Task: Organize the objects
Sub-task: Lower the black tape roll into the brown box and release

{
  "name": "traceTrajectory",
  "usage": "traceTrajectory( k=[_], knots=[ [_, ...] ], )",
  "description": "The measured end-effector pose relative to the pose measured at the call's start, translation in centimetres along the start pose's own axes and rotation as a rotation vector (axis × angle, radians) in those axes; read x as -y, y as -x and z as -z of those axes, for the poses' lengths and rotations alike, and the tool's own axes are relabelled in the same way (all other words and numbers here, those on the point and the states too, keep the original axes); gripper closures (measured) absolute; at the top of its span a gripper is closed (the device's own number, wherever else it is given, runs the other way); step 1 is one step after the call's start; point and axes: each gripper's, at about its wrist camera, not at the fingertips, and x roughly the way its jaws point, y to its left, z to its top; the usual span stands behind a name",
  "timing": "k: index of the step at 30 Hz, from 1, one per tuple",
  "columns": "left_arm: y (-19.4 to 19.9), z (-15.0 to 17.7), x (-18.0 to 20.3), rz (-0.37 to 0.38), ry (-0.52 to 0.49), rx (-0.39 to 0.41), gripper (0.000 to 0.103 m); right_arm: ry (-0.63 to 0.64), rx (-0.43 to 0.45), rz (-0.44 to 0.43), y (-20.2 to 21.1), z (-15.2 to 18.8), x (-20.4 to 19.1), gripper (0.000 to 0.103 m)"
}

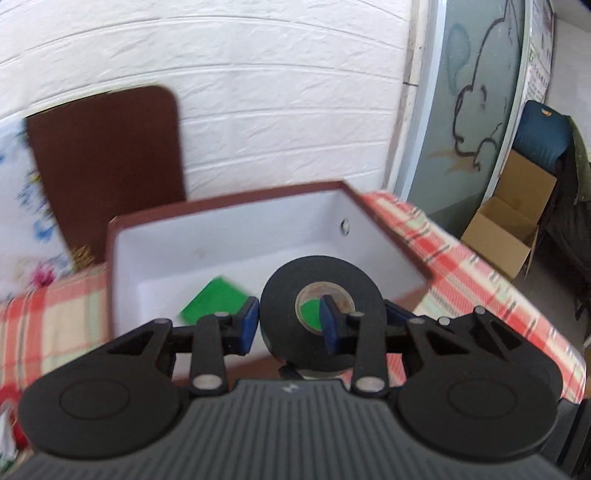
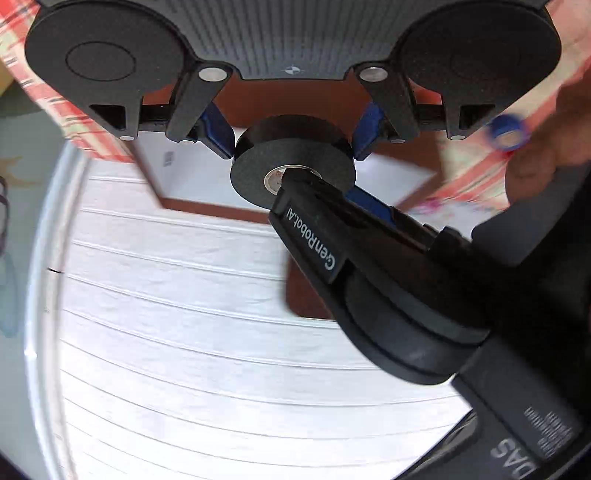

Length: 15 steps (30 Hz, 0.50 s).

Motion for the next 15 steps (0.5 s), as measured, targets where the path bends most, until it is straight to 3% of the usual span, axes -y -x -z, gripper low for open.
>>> traceTrajectory(
  k=[5, 7, 9, 15],
  knots=[
    [-5.1, -2.3, 2.3, 0.007, -0.059, 0.014, 0.065, -0.007, -0.039, 0.094, -4.6, 0.1, 3.6, 0.034],
    [-7.0, -2.5, 2.9, -0.016, -0.078, 0.002, 0.061, -0.03, -0.031, 0.099, -5.9, 0.3, 4.6, 0.032],
    [-8.3, -2.1, 3.0, -0.059, -0.089, -0.02, 0.059, -0.019, -0.042, 0.17, -6.9, 0.3, 4.8, 0.027],
    [-5.5, -0.3, 2.0, -0.071, -0.067, 0.01, 0.05, -0.029, 0.016, 0.166, -4.0, 1.4, 3.9, 0.027]
  ],
)
